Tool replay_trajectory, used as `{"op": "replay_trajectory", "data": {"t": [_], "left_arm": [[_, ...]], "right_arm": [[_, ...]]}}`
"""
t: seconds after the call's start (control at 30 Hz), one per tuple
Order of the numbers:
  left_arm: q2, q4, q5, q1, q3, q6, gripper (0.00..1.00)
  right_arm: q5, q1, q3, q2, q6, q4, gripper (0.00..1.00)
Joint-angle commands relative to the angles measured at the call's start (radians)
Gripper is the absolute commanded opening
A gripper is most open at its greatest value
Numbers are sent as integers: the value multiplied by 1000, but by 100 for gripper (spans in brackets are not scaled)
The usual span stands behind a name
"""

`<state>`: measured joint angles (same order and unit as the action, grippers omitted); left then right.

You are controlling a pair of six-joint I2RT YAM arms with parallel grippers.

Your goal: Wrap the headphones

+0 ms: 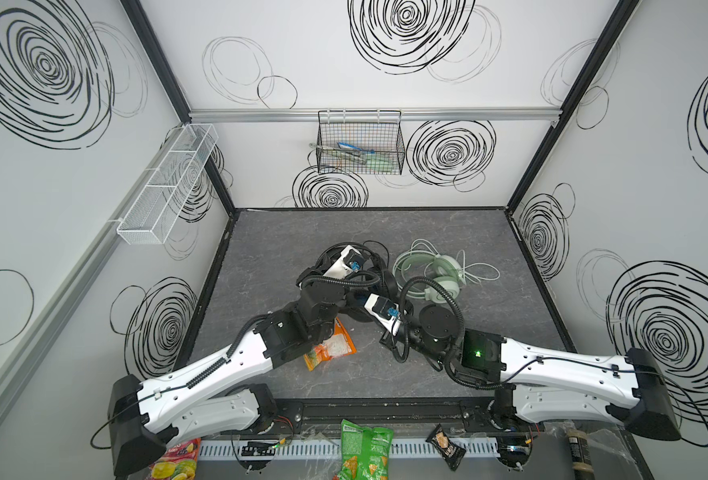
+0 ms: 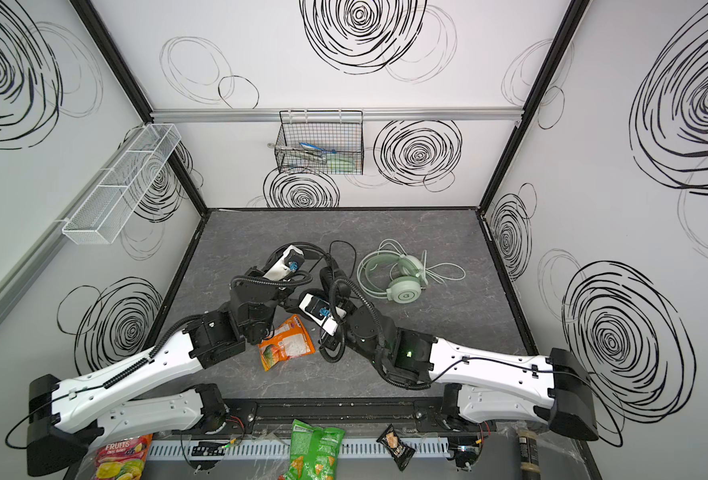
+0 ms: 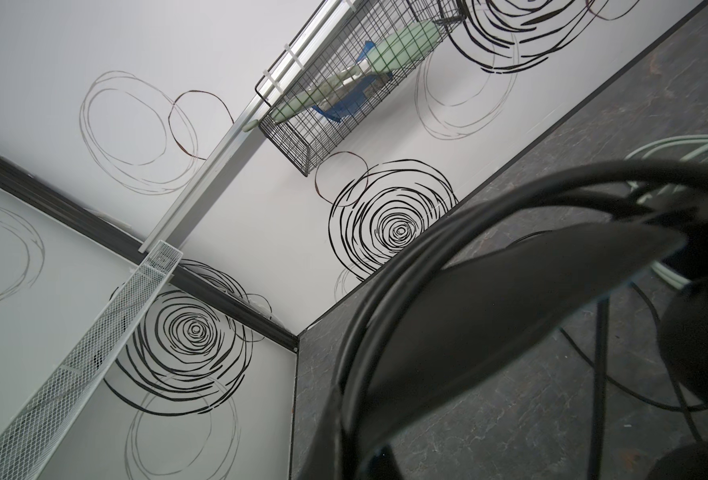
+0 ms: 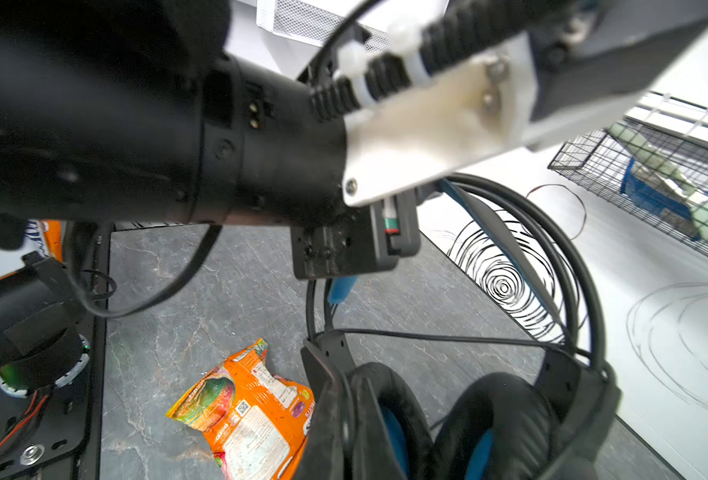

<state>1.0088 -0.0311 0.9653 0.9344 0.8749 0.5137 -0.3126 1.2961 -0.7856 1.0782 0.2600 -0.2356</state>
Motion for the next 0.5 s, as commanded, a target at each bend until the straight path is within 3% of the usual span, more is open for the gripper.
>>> {"op": "replay_trajectory", "data": {"t": [0.0,0.13,0.27,0.47], "left_arm": [[-39,34,47,-21,-11,42,0],[-42,75,104,-21,-15,91,0],[-1,268,218,21,-76,323,0],[-24,184,162,23,-56,273,0]], "right_arm": [[-112,8,-39,-72,34,3,1],[-166,9,-49,-89,74,81,2],[-227,14,-66,-81,95,137,2],[-311,16,-67,-89,126,161,4]]}}
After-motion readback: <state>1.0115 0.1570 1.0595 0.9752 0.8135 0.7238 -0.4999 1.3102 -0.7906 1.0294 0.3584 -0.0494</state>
